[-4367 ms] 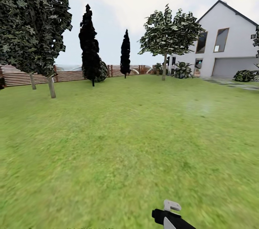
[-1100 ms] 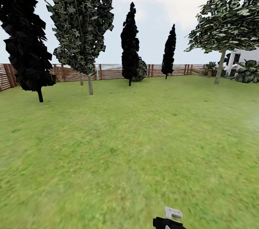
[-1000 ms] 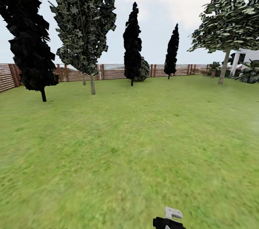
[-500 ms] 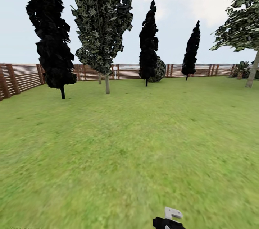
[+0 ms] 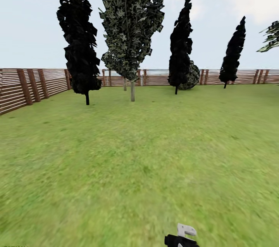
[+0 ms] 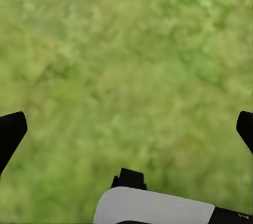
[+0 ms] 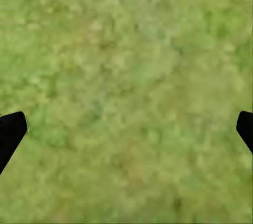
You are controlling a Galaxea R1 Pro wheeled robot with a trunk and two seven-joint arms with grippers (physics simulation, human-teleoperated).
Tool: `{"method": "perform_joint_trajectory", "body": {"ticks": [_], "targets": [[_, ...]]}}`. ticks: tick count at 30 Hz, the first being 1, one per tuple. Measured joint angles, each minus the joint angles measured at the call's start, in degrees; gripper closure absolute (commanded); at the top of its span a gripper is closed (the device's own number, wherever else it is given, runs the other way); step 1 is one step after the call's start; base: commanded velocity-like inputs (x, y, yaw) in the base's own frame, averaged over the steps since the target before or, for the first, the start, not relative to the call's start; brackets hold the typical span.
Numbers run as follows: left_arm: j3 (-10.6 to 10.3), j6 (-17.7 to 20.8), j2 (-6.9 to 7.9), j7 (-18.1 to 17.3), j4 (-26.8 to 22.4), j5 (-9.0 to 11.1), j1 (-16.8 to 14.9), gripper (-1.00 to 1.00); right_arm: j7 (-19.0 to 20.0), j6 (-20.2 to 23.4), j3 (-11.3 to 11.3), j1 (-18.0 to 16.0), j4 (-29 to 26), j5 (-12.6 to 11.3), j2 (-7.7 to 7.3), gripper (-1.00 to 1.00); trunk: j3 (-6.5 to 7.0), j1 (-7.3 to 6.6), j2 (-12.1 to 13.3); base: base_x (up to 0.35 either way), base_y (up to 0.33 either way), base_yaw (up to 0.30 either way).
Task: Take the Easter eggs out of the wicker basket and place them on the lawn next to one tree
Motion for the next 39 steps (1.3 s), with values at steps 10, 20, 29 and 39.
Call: {"method": "perform_joint_trajectory", "body": {"ticks": [10, 20, 29, 39], "targets": [[0.0, -0.03, 0.0, 0.0, 0.0, 0.0, 0.0, -1.0, 0.0, 0.0, 0.0, 0.0, 0.03, 0.0, 0.0, -1.0, 0.0, 0.0, 0.0, 0.327, 0.0, 0.289], [0.0, -0.03, 0.0, 0.0, 0.02, 0.0, -0.01, -1.0, -0.01, 0.01, 0.0, 0.03, 0.02, 0.0, -0.01, -1.0, 0.0, 0.0, 0.0, 0.327, -0.039, 0.163], [0.0, -0.03, 0.0, 0.0, 0.01, 0.0, -0.01, -1.0, -0.01, 0.0, 0.03, 0.01, 0.03, 0.0, 0.0, -1.0, 0.0, 0.0, 0.0, 0.327, -0.075, 0.063], [0.0, -0.06, 0.0, 0.0, 0.01, 0.0, 0.0, -1.0, -0.01, 0.0, 0.08, 0.01, 0.03, 0.02, 0.0, -1.0, 0.0, 0.0, 0.0, 0.315, -0.083, 0.243]]}}
